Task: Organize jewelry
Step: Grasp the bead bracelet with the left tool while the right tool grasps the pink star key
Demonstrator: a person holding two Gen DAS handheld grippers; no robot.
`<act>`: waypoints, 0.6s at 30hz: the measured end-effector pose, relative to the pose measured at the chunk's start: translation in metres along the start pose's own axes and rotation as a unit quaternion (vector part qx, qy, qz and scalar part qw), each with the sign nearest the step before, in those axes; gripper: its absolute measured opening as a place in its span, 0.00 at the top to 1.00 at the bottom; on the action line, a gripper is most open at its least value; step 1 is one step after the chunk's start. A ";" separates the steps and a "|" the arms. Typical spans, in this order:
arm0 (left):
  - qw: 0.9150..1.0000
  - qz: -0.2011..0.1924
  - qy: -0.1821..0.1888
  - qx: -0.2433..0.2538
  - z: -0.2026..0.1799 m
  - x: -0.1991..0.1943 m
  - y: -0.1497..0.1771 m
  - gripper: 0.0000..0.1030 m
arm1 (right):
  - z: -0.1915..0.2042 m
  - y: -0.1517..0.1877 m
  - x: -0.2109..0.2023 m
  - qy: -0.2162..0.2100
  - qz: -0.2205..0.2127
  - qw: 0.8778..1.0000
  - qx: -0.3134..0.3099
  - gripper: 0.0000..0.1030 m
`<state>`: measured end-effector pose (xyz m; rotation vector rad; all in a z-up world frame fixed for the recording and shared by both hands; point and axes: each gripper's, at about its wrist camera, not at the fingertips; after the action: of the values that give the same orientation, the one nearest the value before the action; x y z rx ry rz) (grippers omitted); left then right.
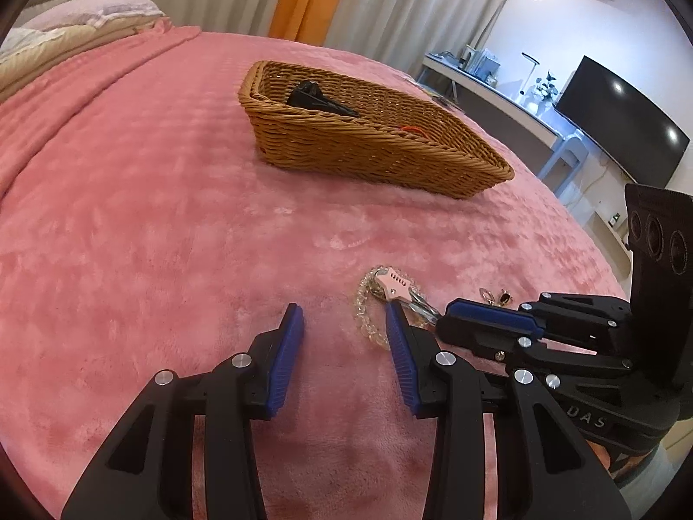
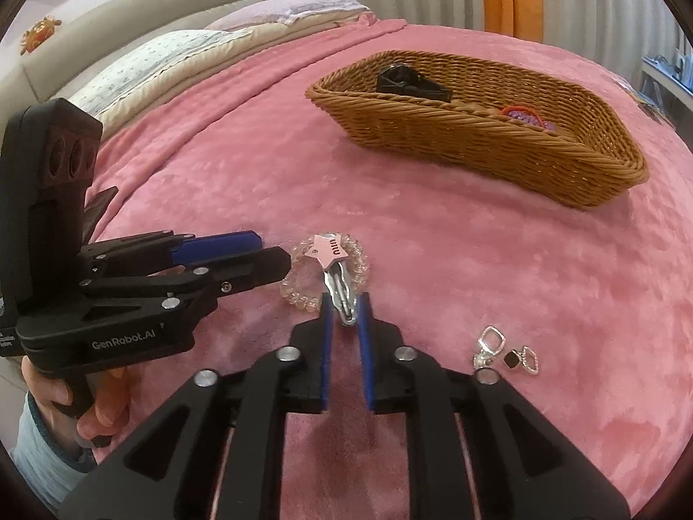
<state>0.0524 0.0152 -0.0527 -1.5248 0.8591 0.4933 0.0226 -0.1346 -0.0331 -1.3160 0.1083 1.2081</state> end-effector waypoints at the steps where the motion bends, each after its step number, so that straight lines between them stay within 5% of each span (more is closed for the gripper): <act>1: 1.000 0.000 0.000 0.000 0.000 0.000 0.000 0.63 | -0.001 0.000 -0.001 -0.001 -0.002 1.000 0.001 0.75; 3: 1.000 -0.001 0.002 -0.001 0.000 0.000 0.000 0.63 | -0.001 0.001 -0.006 -0.003 -0.014 1.000 0.002 0.65; 8: 1.000 -0.001 0.007 -0.009 0.004 0.000 0.000 0.63 | 0.000 -0.003 0.004 0.000 0.009 1.000 -0.003 0.65; 12: 1.000 0.001 0.010 -0.009 0.005 0.001 0.000 0.63 | 0.001 -0.002 0.010 -0.004 0.020 1.000 -0.004 0.90; 18: 1.000 0.014 0.011 0.010 -0.003 0.004 -0.003 0.63 | -0.008 0.005 -0.011 -0.002 -0.011 1.000 0.018 0.90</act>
<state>0.0565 0.0111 -0.0538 -1.5053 0.9015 0.4875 0.0184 -0.1482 -0.0323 -1.2801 0.1115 1.1844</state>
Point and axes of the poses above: each gripper's, at about its wrist camera, not at the fingertips, and x roughly the way its jaws point, z to its left, y to its underside, and after that the axes turned 13 degrees about -y, right-handed
